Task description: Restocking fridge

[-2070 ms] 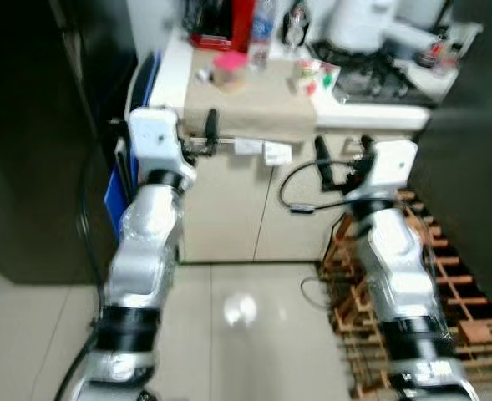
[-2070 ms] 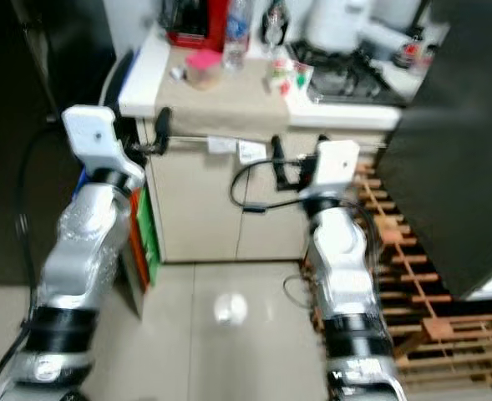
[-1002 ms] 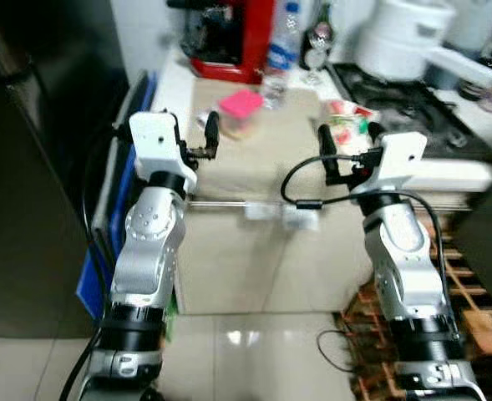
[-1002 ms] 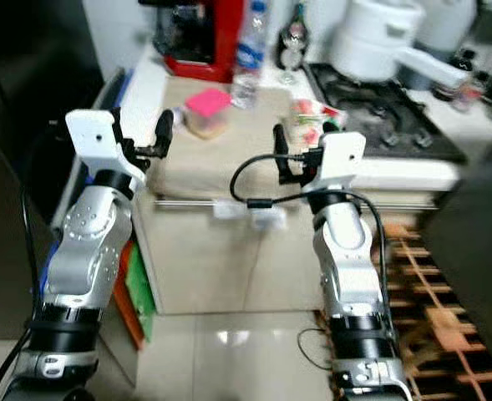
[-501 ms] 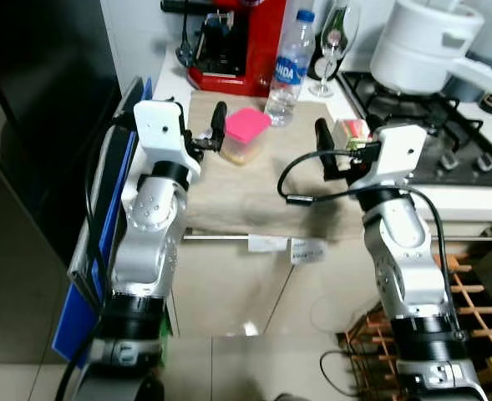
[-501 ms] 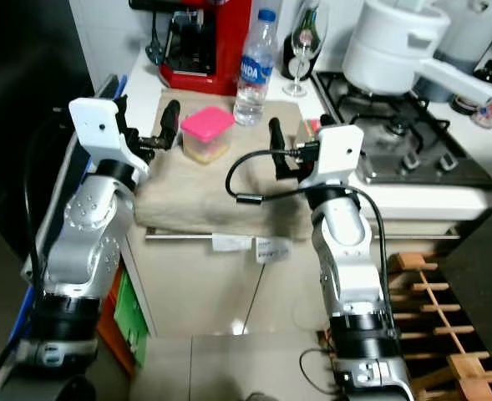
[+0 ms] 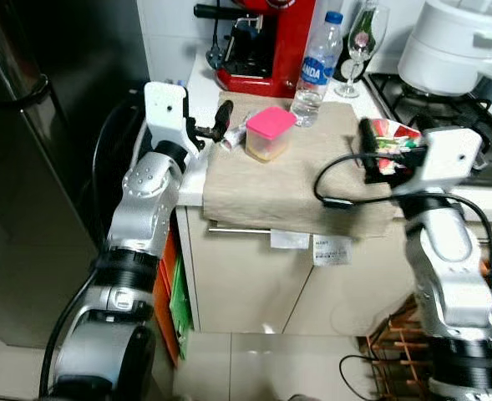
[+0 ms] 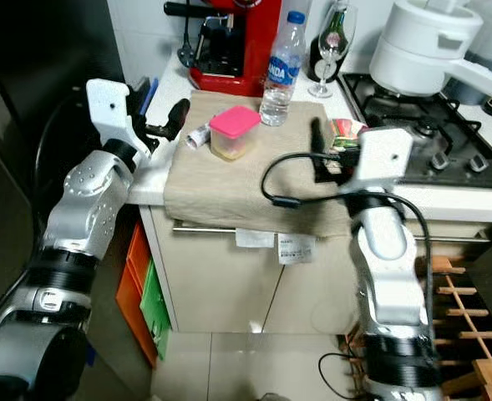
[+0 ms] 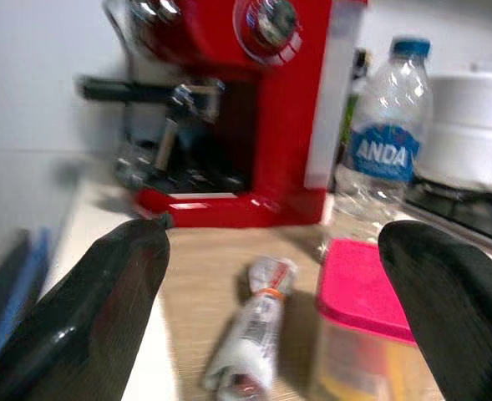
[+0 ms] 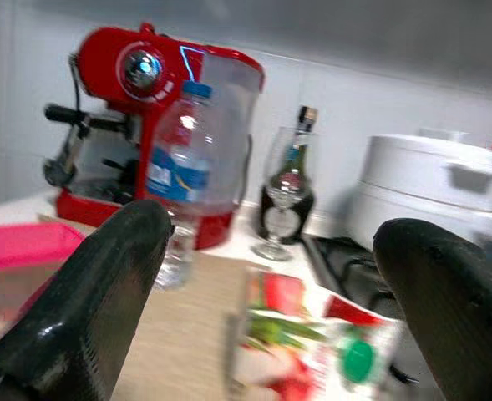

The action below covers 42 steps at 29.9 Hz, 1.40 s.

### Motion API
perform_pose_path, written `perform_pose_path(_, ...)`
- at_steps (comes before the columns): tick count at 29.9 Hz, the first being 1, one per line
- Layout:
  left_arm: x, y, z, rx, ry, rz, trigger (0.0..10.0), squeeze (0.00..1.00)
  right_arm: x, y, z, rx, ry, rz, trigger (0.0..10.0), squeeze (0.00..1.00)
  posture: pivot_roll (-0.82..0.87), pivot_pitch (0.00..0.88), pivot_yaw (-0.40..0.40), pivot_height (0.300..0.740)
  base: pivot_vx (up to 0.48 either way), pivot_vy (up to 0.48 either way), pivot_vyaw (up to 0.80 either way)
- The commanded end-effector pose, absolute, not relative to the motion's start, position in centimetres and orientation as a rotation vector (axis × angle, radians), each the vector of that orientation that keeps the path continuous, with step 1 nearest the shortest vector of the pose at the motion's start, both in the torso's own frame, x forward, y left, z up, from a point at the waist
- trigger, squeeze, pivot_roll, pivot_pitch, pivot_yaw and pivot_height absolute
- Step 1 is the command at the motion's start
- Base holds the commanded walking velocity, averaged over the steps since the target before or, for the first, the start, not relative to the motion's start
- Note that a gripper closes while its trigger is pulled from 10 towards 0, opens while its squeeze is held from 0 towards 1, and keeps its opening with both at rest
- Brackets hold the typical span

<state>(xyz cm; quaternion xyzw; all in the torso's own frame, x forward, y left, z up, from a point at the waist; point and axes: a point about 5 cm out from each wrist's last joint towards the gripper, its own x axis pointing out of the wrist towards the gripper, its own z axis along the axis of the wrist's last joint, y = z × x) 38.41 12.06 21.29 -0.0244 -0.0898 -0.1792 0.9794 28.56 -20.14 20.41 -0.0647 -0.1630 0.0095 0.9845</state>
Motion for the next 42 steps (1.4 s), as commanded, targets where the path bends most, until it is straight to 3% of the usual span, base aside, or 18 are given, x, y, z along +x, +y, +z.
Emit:
perform_pose_path(1, 39.0, 11.7, 21.8, -0.061, -0.184, -0.390, 10.0, 0.00, 27.6, -21.1, 21.3, -0.151, -0.341, -0.008, 10.0, 0.00, -0.27, 0.022, 0.002, 0.740, 0.000, 0.000, 0.00)
perform_pose_path(14, 39.5, 10.2, 21.8, -0.175, -0.171, -0.471, 10.0, 0.00, 24.6, -21.6, 21.0, -0.154, -0.261, -0.012, 10.0, 0.00, -0.33, 0.107, -0.017, 0.740, 0.000, 0.000, 0.00)
perform_pose_path(18, 39.2, 9.6, 21.3, -0.155, -0.177, -0.495, 10.0, 0.00, 24.6, -20.2, 20.8, -0.052, -0.217, 0.101, 10.0, 0.00, -0.33, 0.118, -0.024, 0.740, 0.000, 0.000, 0.00)
perform_pose_path(42, 38.7, 8.5, 21.0, -0.099, -0.203, -0.531, 10.0, 0.00, 23.3, -18.0, 20.2, -0.017, -0.055, 0.409, 10.0, 0.00, -0.33, 0.127, -0.047, 0.740, 0.000, 0.000, 0.00)
